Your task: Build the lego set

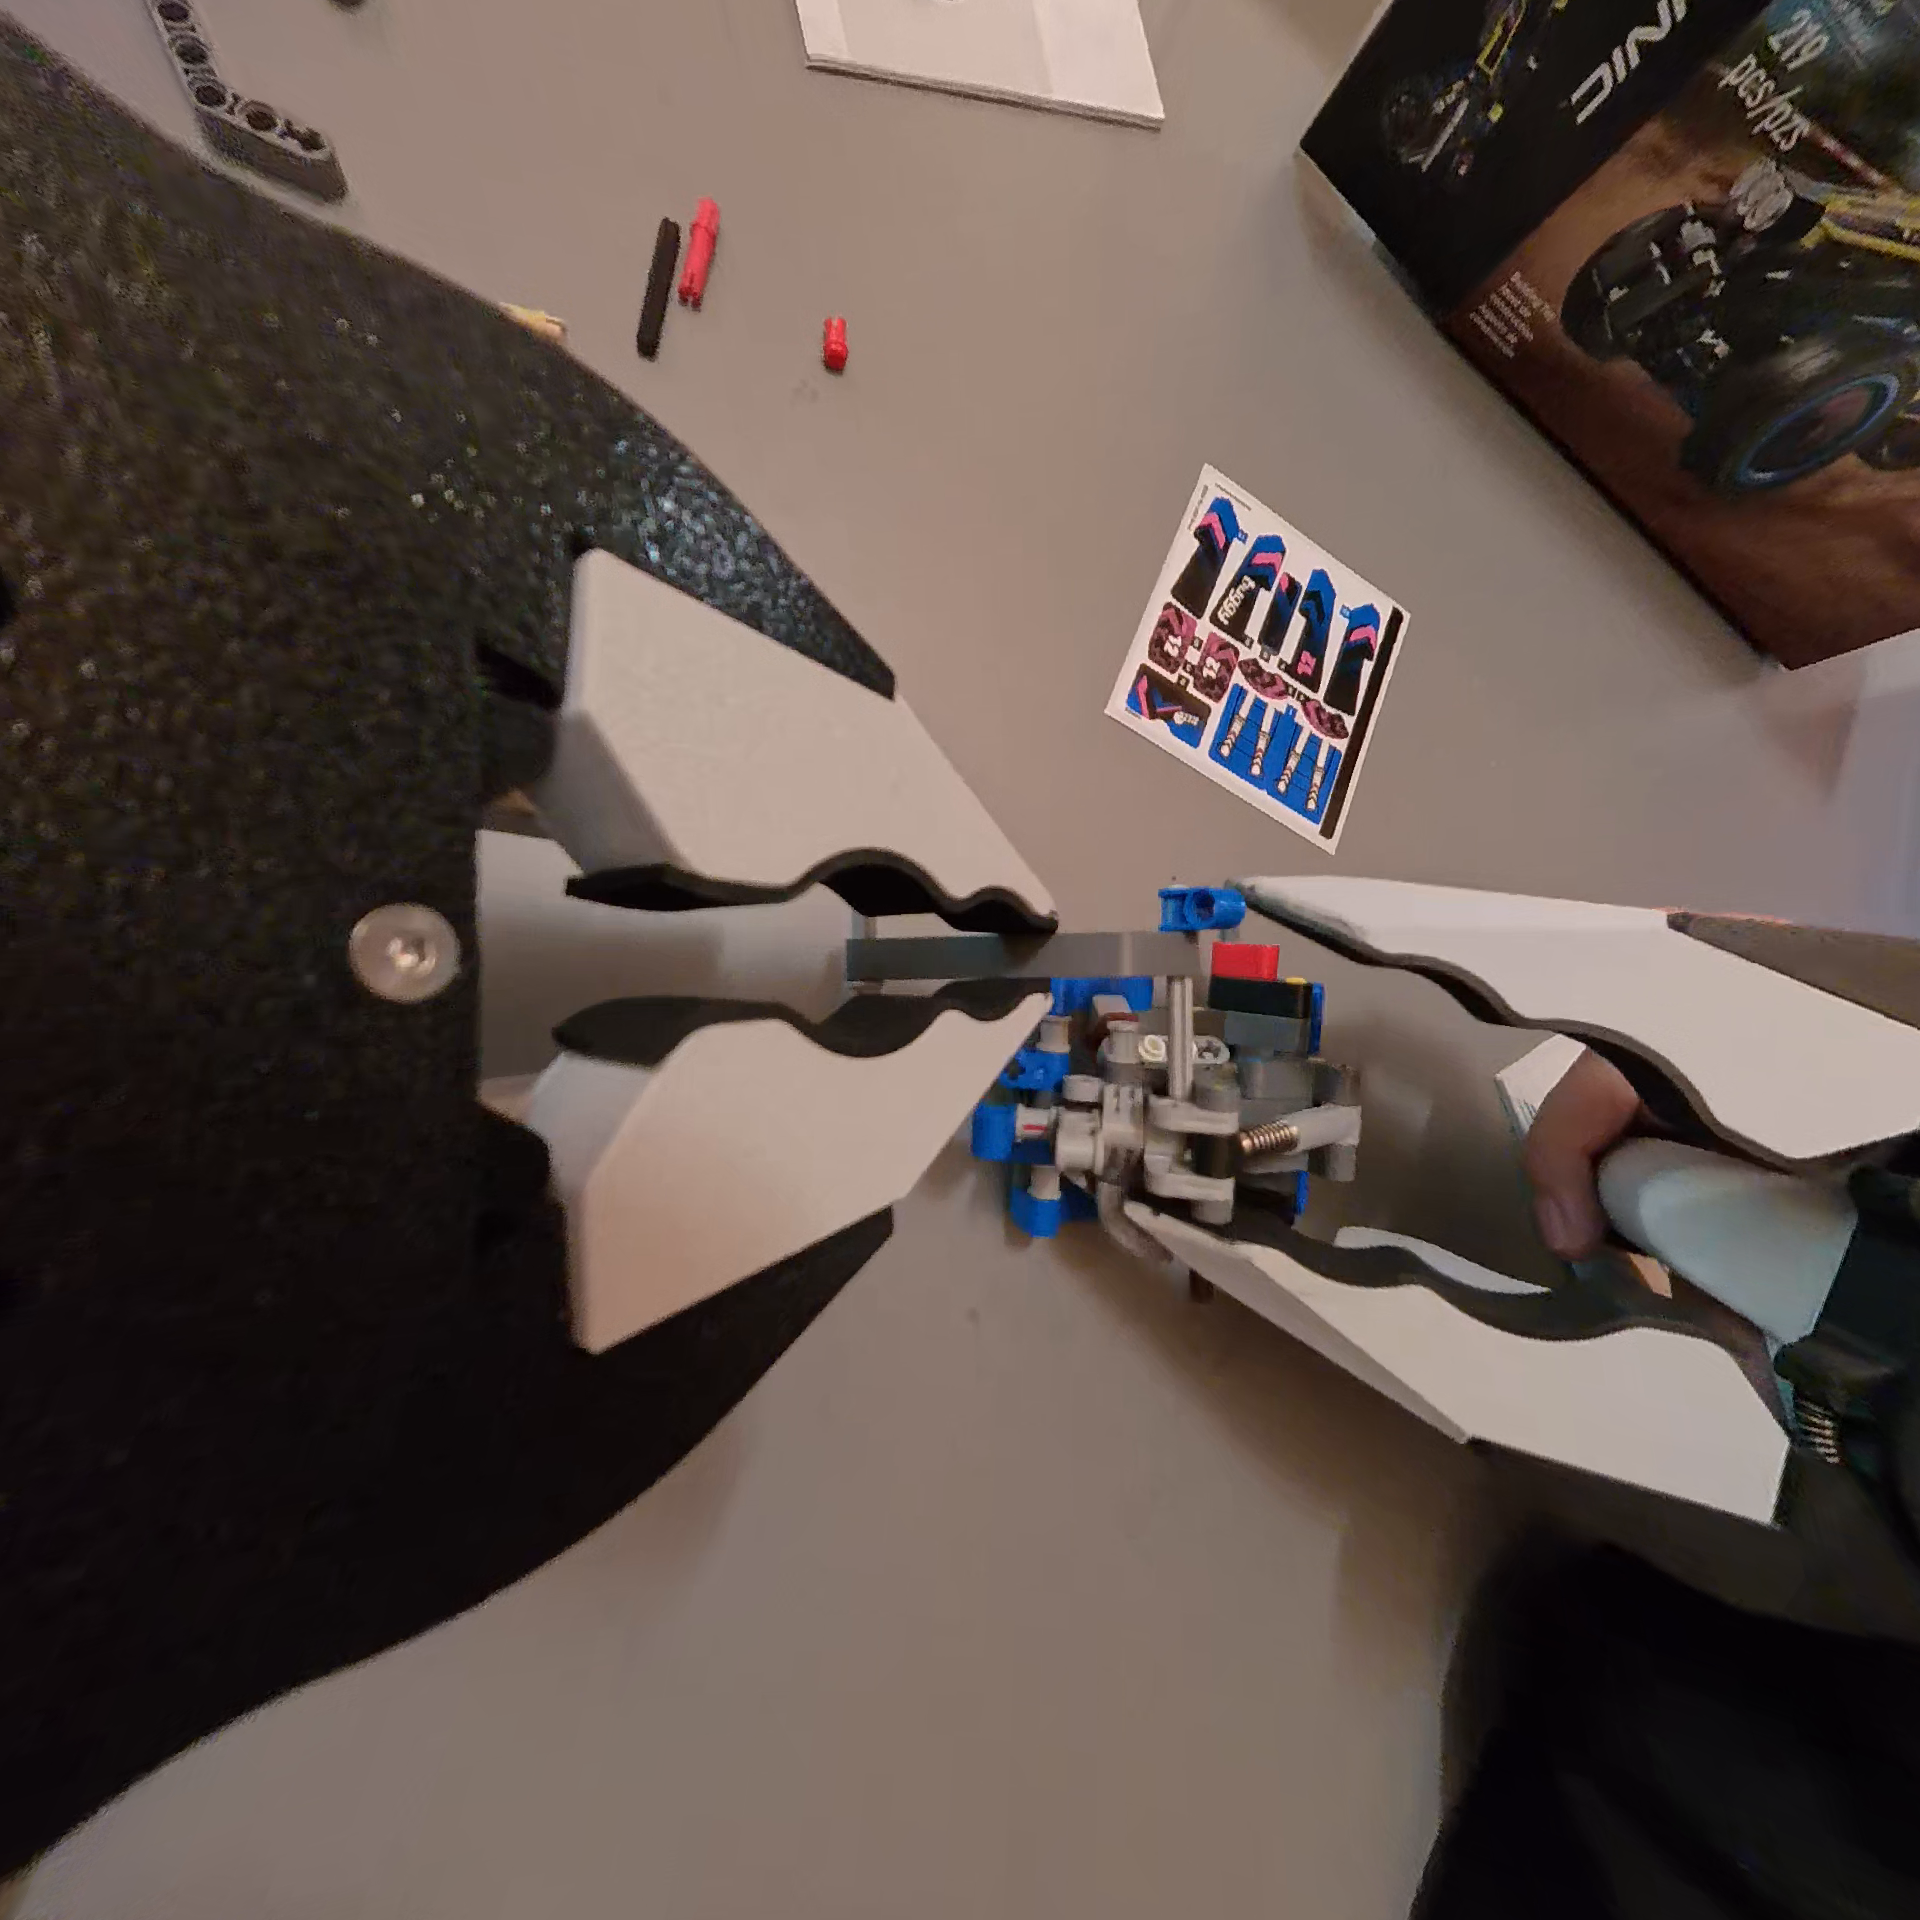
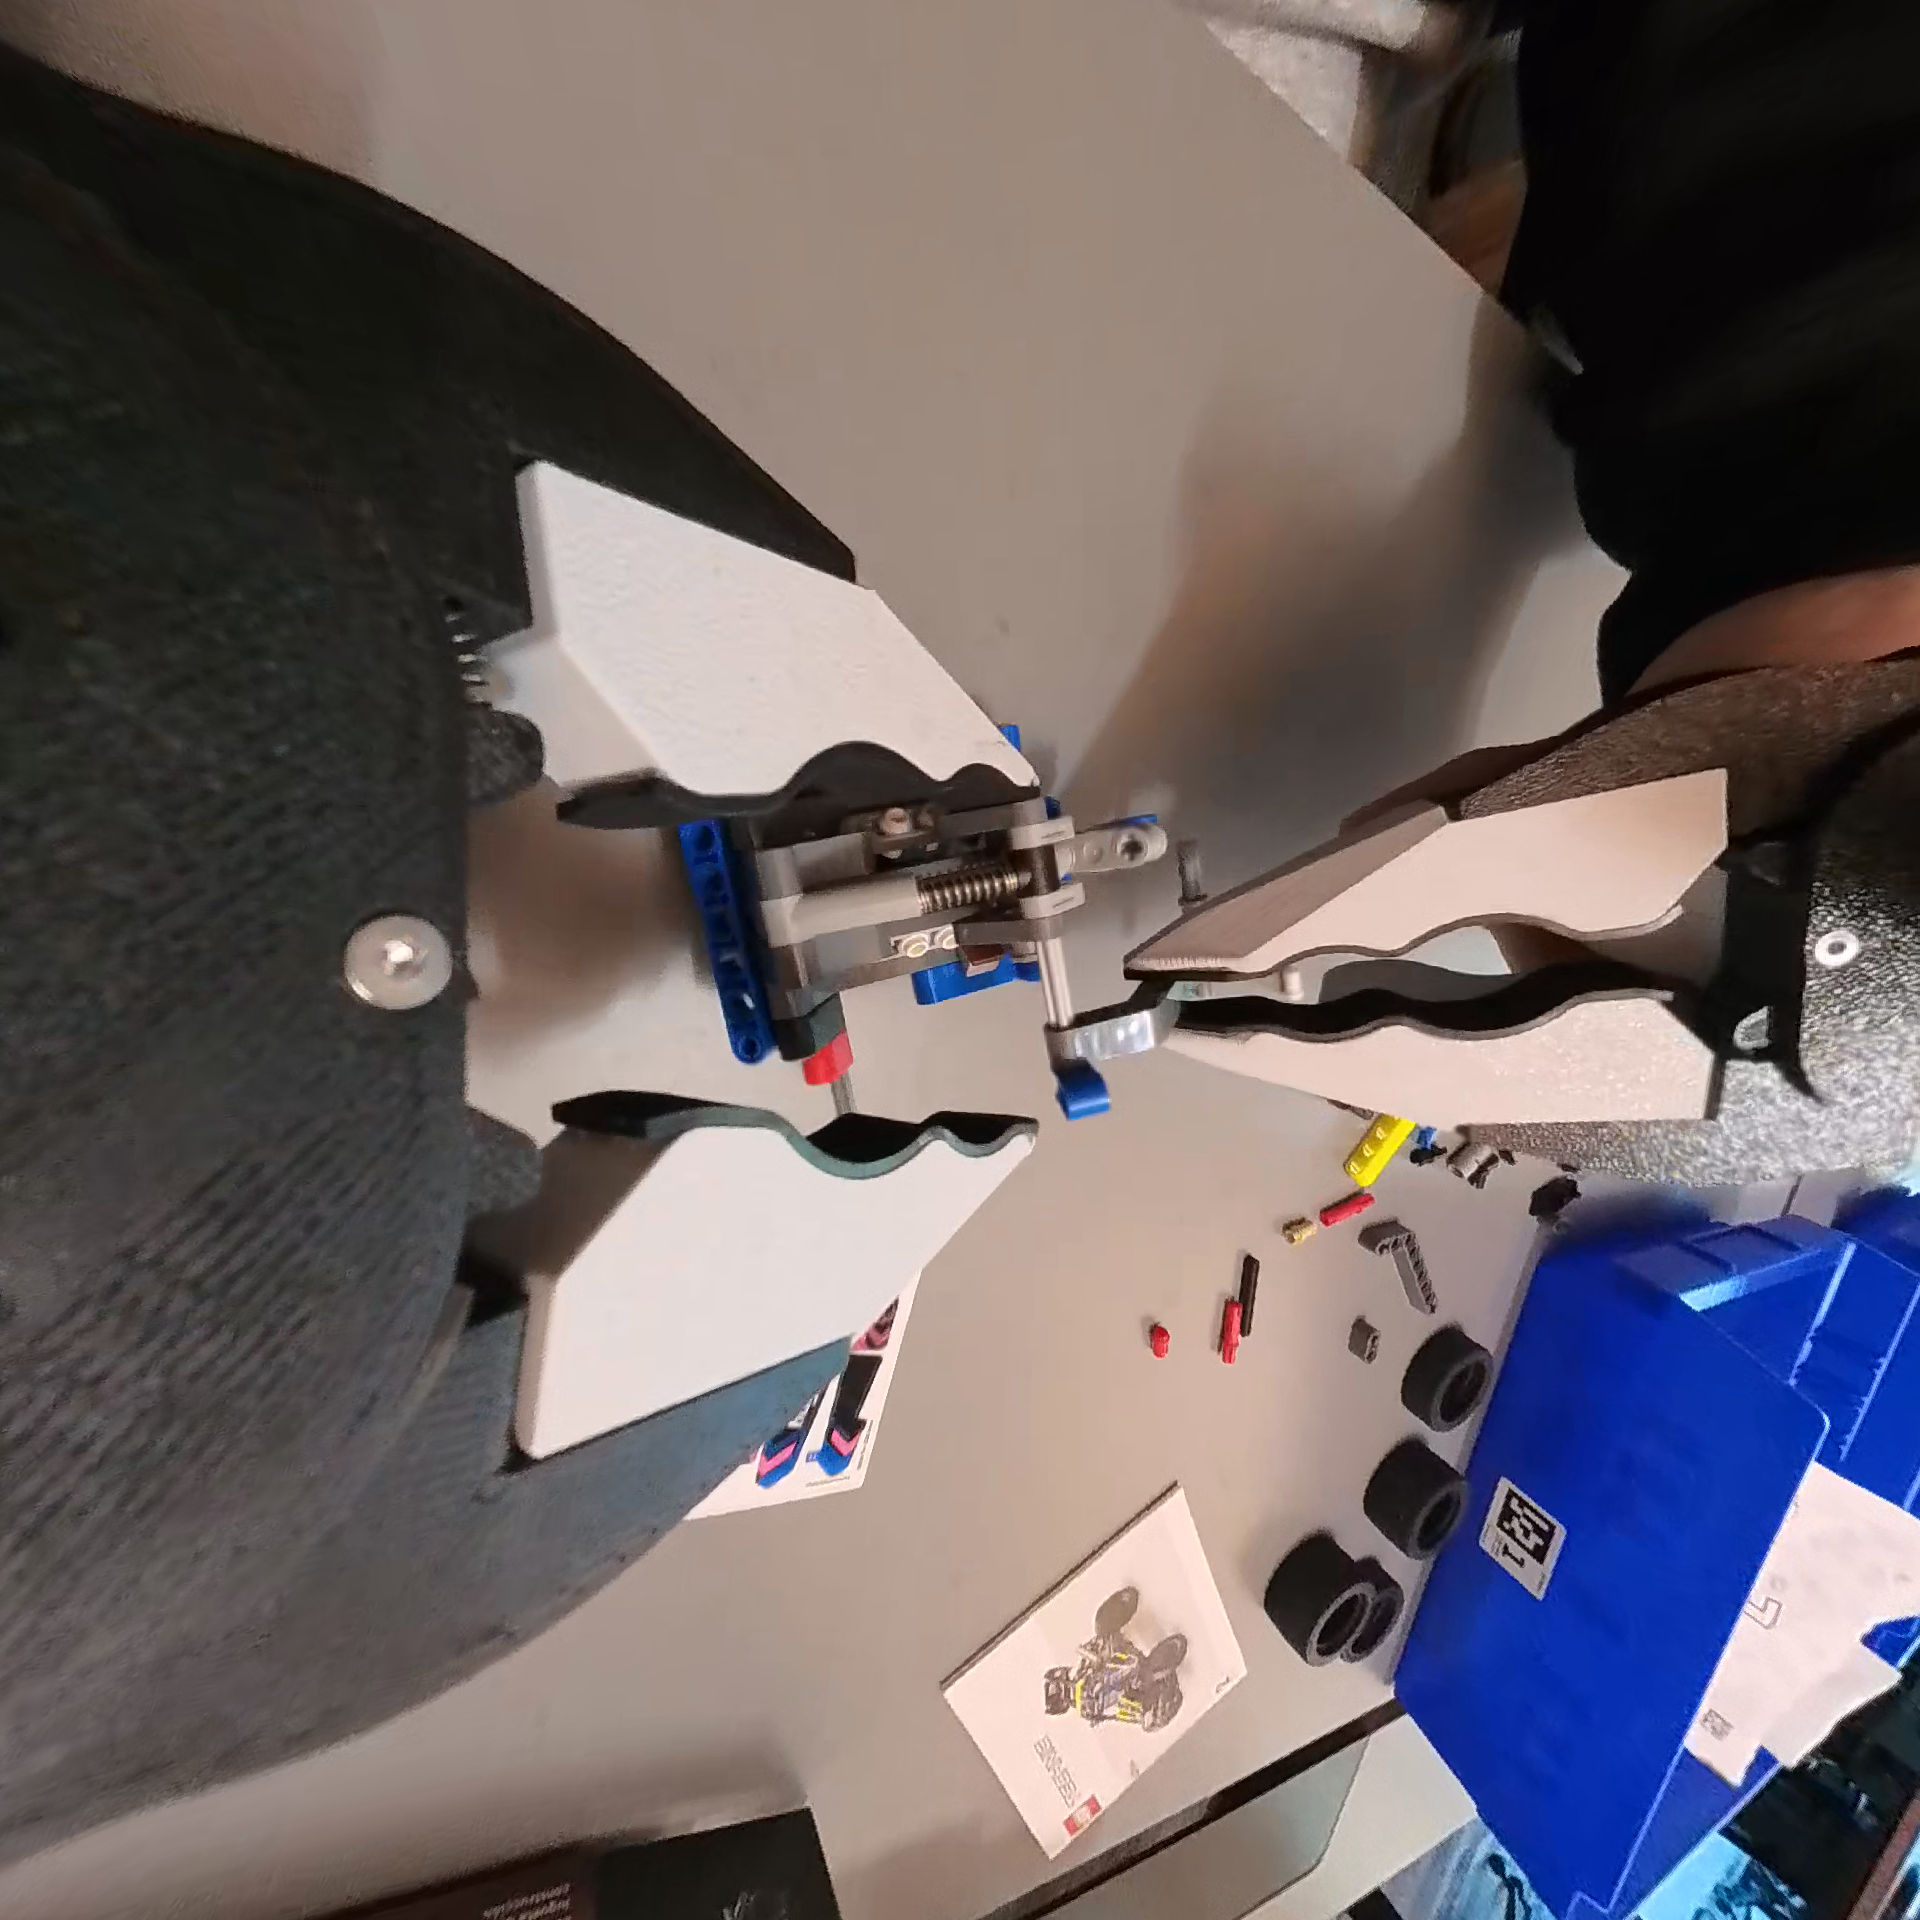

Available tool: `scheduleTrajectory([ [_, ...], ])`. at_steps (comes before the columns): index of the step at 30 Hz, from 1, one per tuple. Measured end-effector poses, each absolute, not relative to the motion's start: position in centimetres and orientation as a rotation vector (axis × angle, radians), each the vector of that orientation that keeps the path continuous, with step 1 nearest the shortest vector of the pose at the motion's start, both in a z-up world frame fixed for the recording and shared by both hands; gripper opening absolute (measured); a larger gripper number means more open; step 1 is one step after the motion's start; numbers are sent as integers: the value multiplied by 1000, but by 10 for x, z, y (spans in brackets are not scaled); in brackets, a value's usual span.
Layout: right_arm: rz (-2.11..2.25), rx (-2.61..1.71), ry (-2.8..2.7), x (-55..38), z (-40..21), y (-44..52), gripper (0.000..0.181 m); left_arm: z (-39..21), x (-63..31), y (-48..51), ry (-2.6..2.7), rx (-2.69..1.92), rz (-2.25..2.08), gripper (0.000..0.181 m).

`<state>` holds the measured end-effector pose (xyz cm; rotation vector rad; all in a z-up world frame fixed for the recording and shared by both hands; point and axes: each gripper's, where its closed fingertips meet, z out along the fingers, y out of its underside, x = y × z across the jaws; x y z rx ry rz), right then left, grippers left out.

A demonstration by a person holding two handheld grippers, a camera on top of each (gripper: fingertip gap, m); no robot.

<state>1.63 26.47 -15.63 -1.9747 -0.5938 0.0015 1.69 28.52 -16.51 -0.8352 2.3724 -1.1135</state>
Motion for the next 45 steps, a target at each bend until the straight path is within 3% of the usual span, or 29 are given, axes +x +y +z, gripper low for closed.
scheduleTrajectory([
  [6, 32, -1974, -613, 11, -159, 264, 43, -165, 18, 289, 2346, -847, -1138, 4],
  [27, 6, -1980, -589, 15, -162, 269, 27, -161, 24, 296, 2186, -863, -1115, 4],
  [45, 4, -1920, -544, 17, -144, 268, 39, -146, 22, 302, 2097, -740, -1045, 4],
])
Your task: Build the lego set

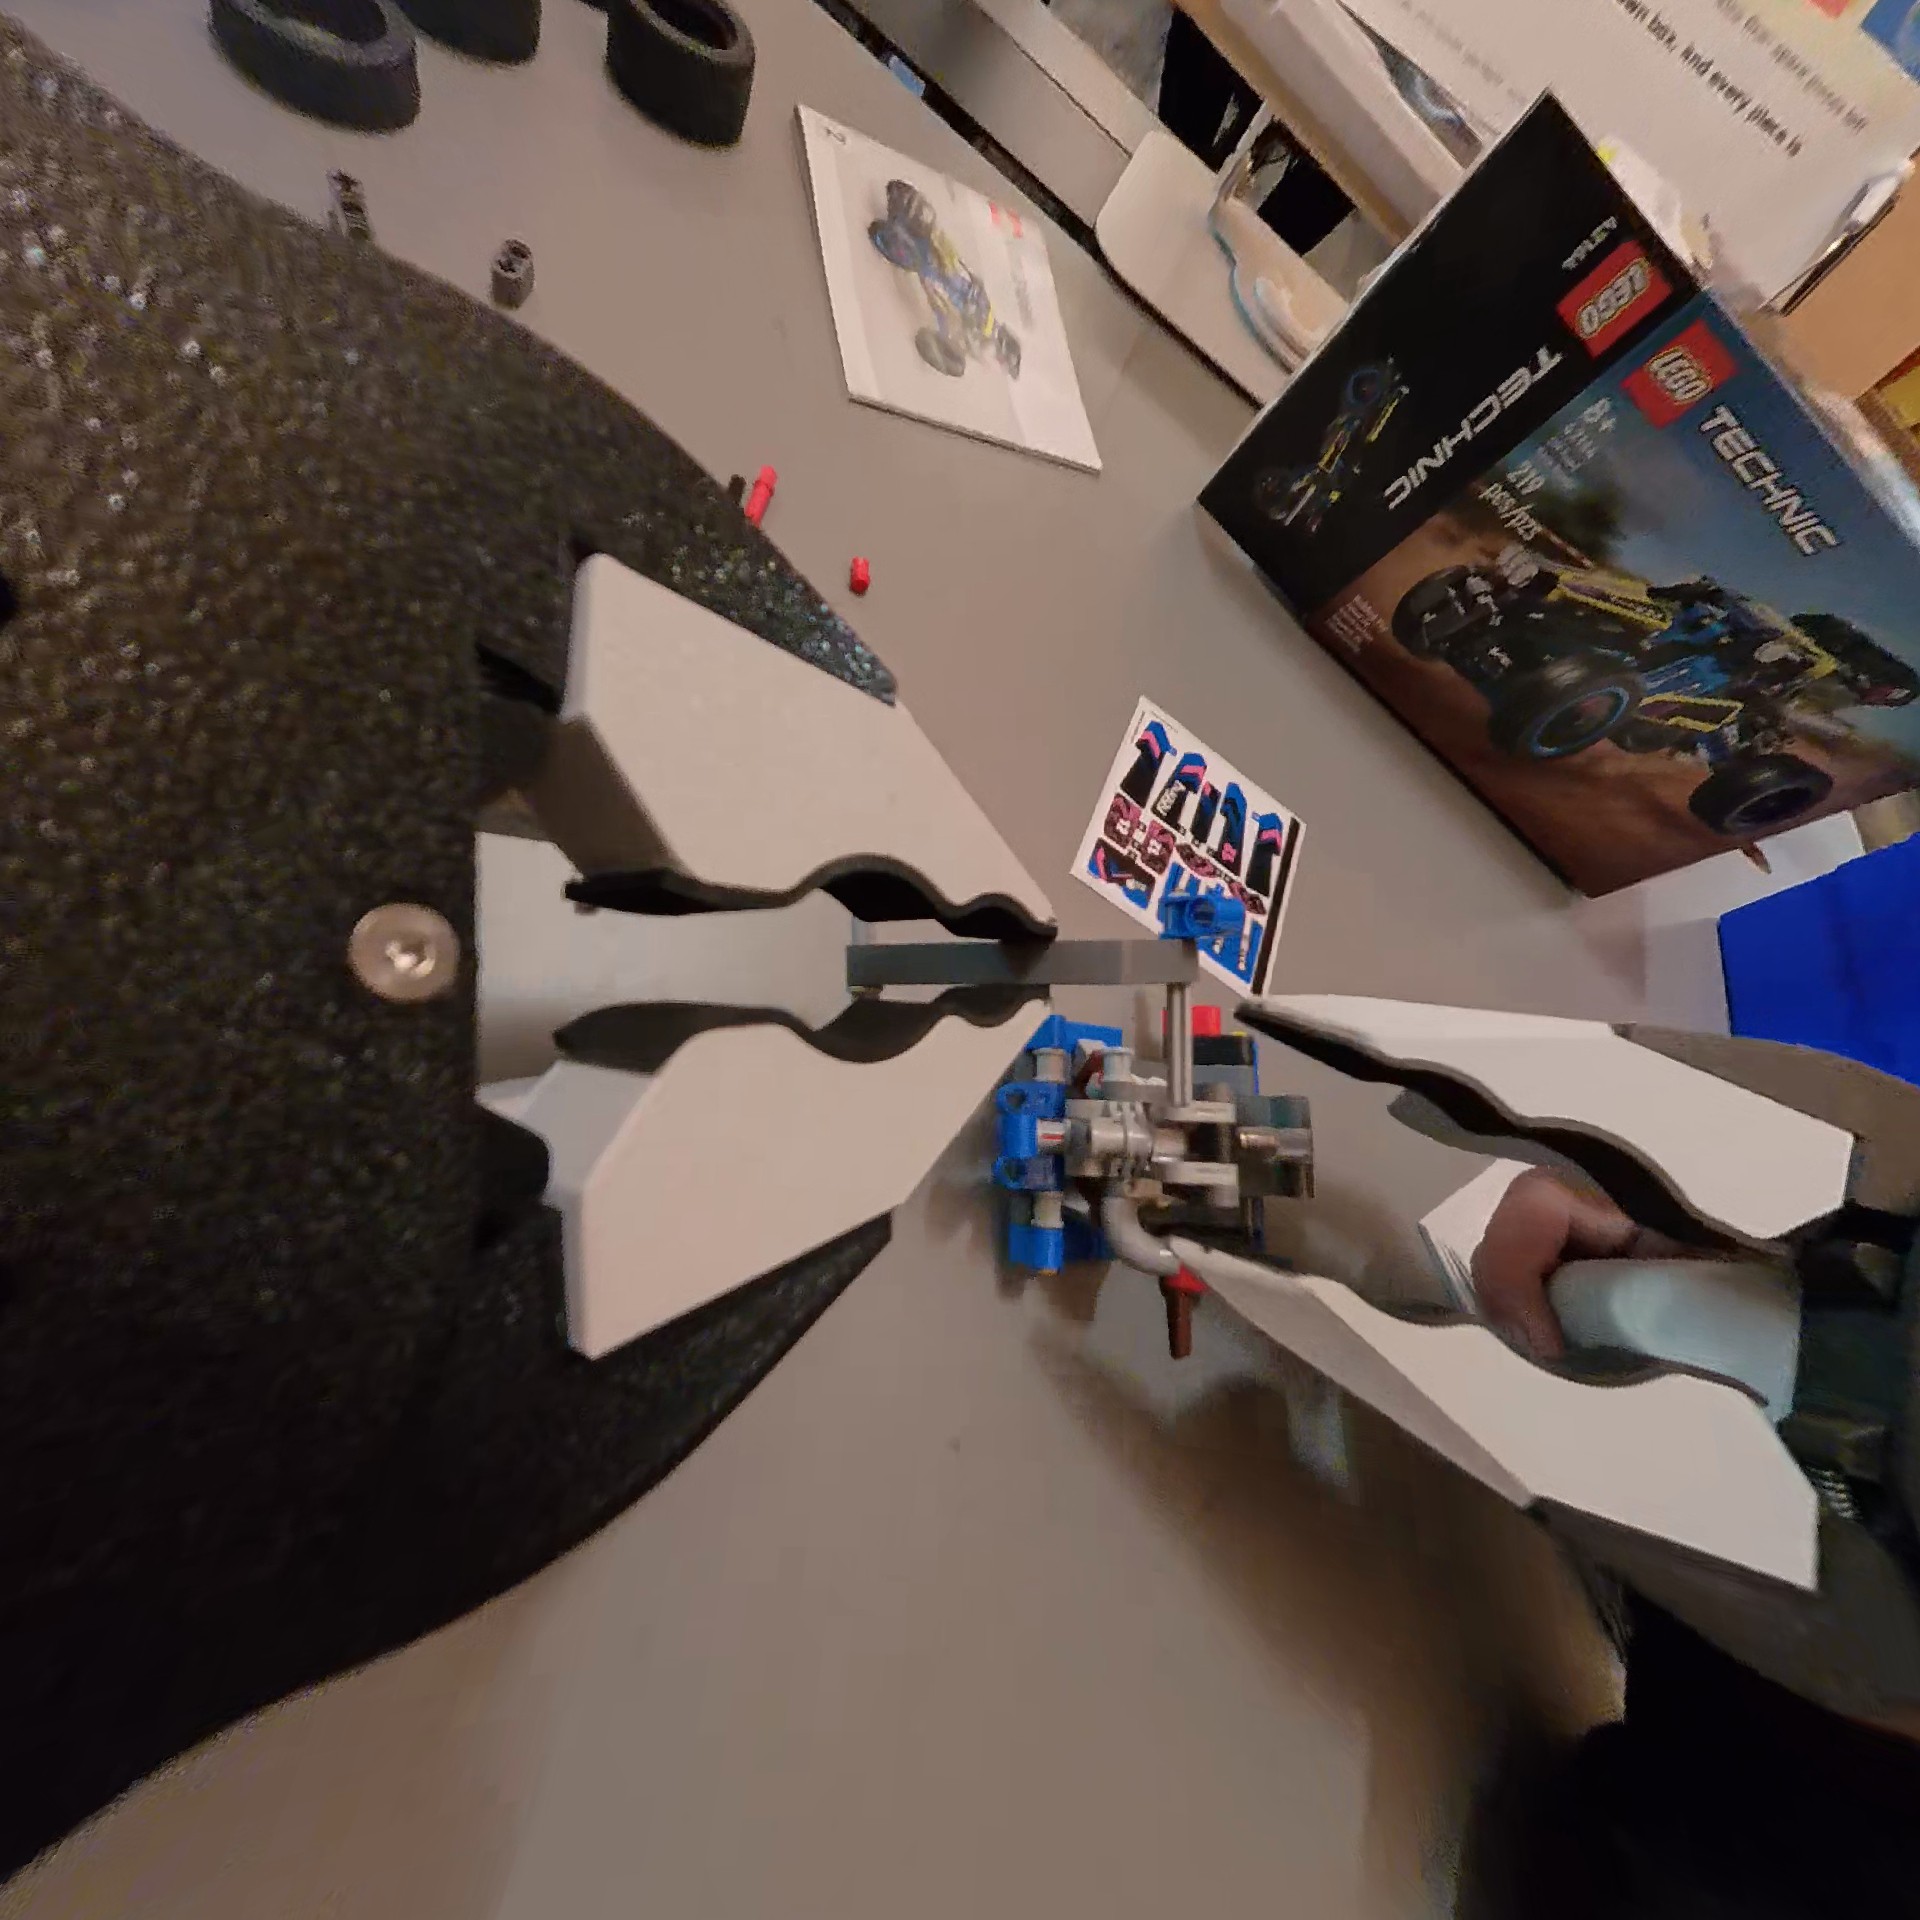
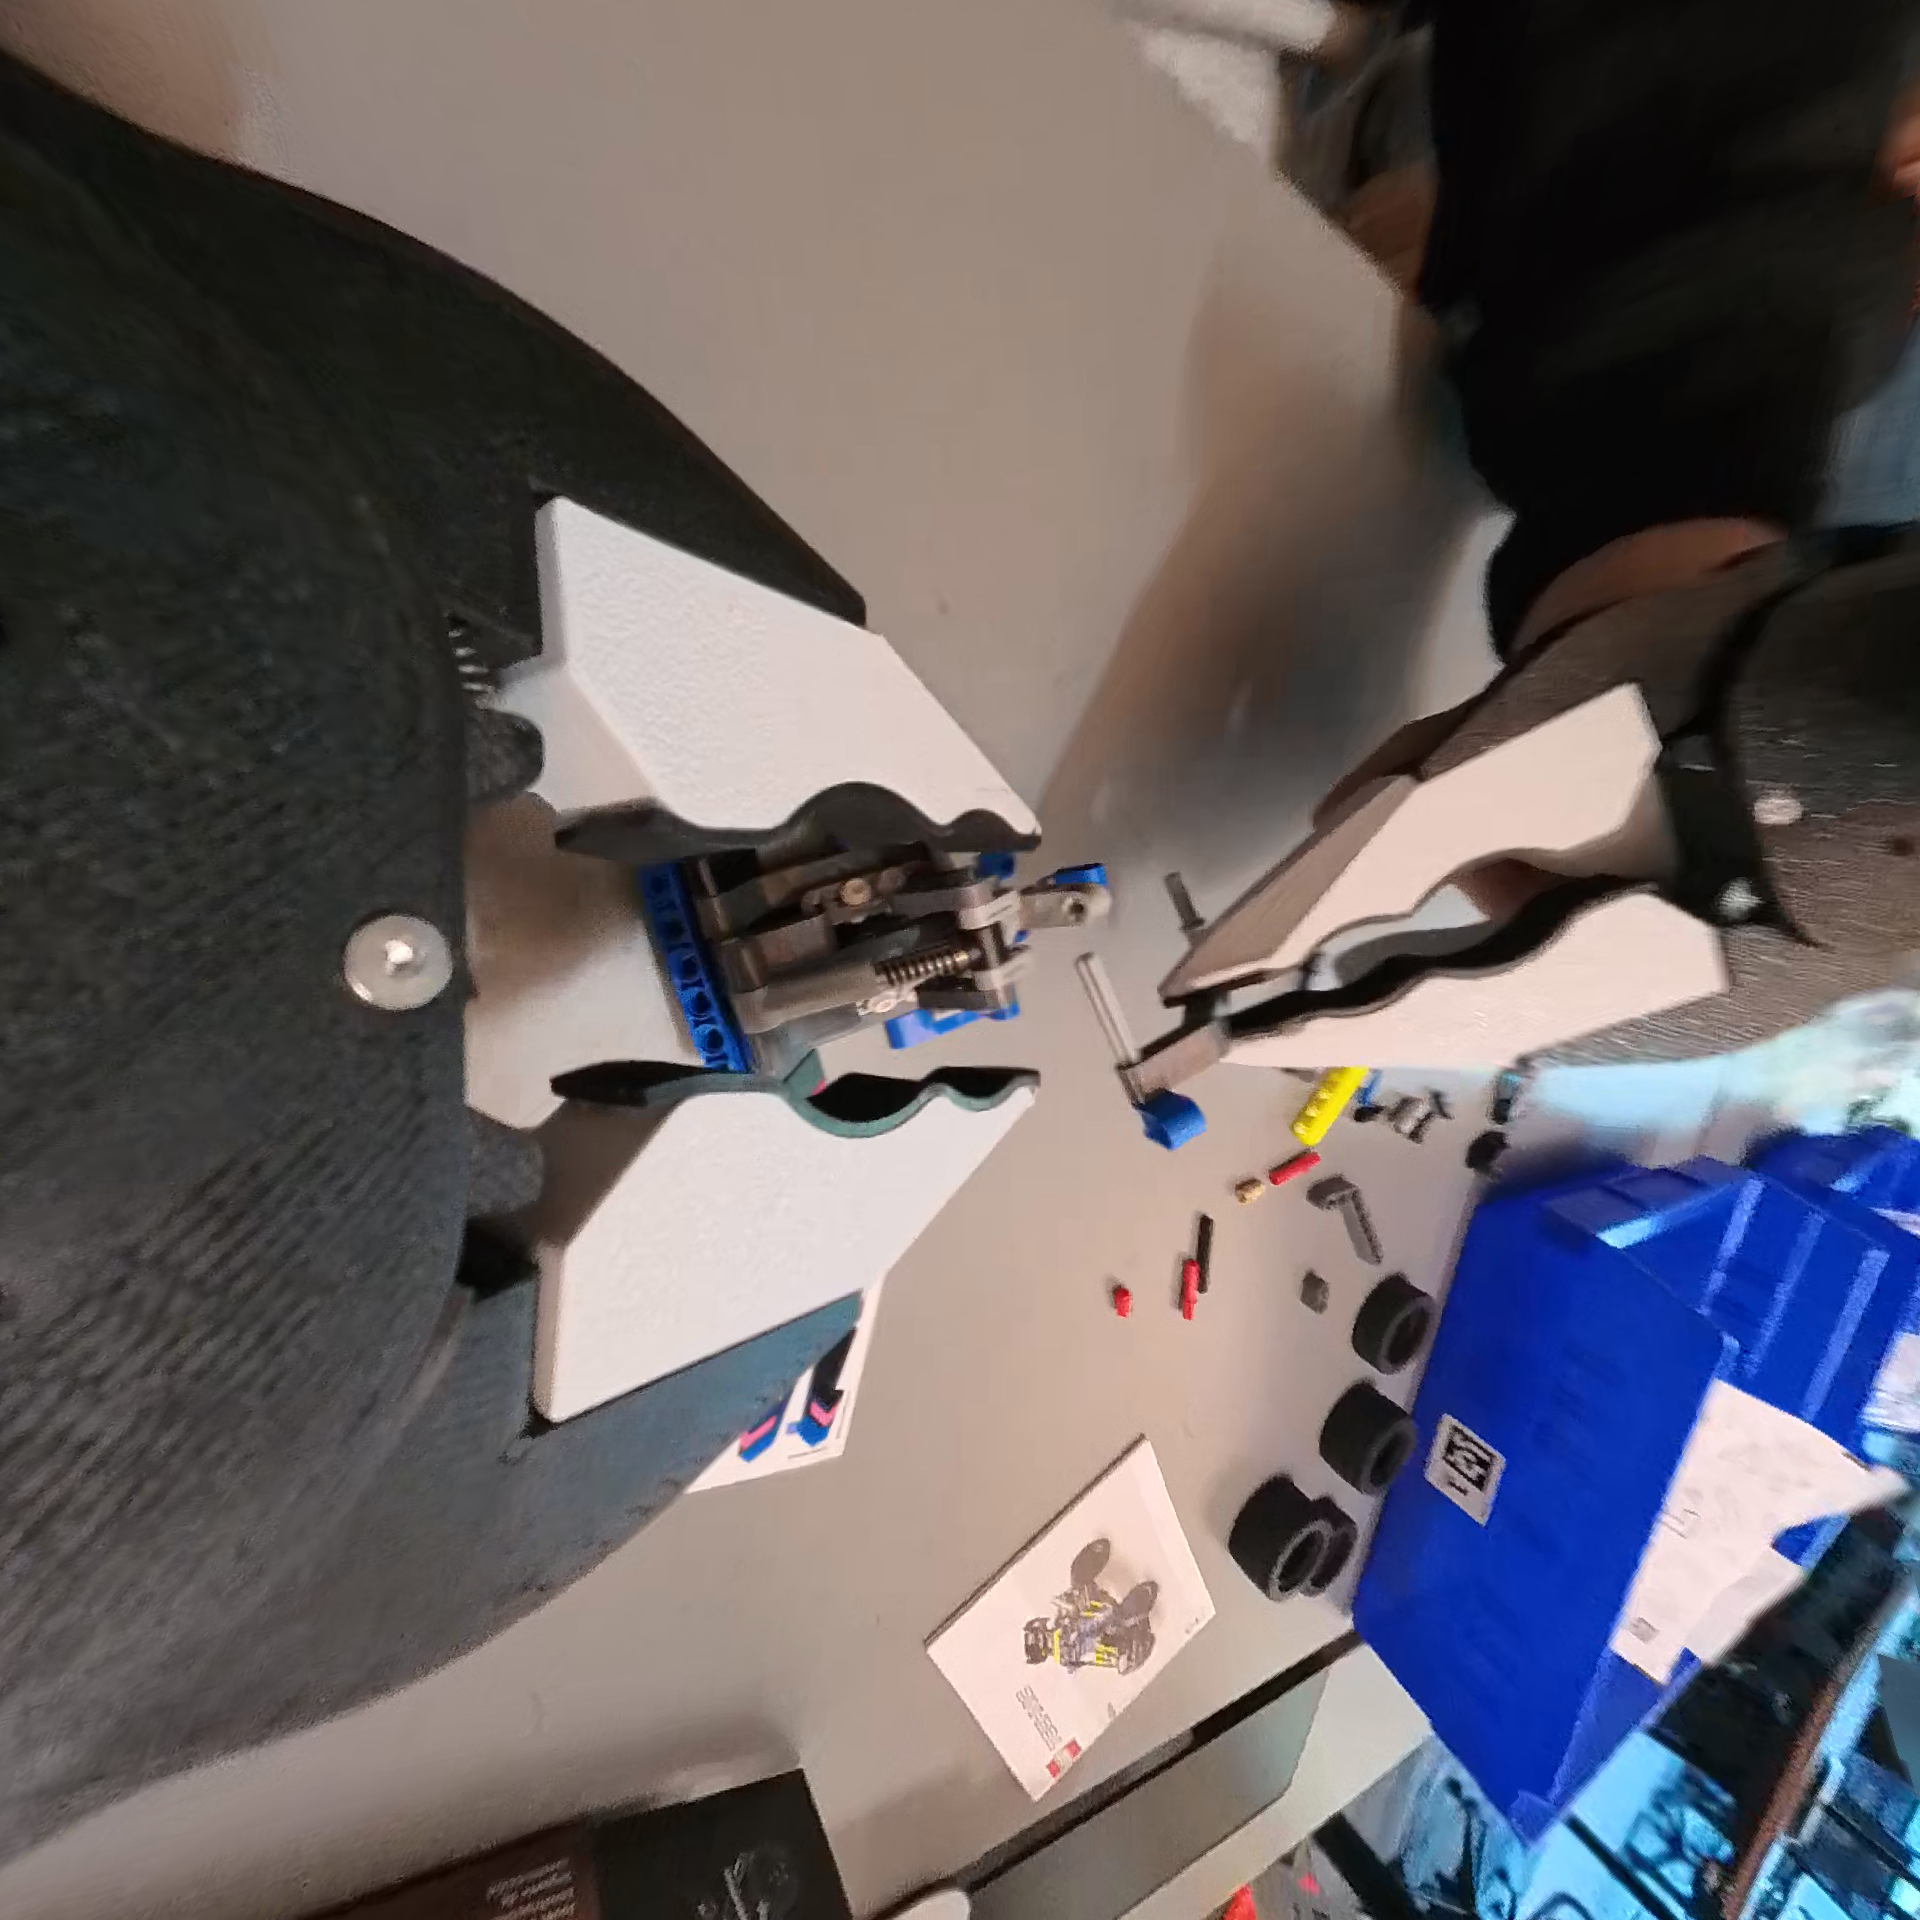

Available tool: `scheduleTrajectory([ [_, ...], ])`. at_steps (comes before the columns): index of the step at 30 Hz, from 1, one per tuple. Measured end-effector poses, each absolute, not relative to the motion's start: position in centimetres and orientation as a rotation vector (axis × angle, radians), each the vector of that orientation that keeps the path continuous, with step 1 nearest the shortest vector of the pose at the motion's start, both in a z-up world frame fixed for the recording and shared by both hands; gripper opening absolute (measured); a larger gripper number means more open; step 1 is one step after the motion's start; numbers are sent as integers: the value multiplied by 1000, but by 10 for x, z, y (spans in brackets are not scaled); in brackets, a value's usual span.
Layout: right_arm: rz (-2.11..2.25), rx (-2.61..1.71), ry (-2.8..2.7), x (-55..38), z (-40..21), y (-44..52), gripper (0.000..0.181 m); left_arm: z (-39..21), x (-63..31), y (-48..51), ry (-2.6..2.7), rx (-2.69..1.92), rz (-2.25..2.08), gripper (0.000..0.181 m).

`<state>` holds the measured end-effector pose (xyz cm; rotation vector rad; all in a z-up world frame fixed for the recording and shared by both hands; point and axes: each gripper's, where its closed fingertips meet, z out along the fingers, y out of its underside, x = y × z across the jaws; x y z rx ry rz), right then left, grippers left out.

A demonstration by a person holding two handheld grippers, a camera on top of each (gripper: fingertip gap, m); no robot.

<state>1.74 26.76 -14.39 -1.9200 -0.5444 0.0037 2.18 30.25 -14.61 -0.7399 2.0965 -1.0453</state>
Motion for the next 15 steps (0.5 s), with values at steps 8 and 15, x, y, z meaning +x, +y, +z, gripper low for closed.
scheduleTrajectory([
  [8, -58, -1976, -562, 24, -153, 266, 44, -154, 23, 292, 2125, -761, -1026, 4],
  [15, -88, -2005, -588, 26, -160, 265, 33, -156, 26, 301, 2092, -849, -1008, 4],
])
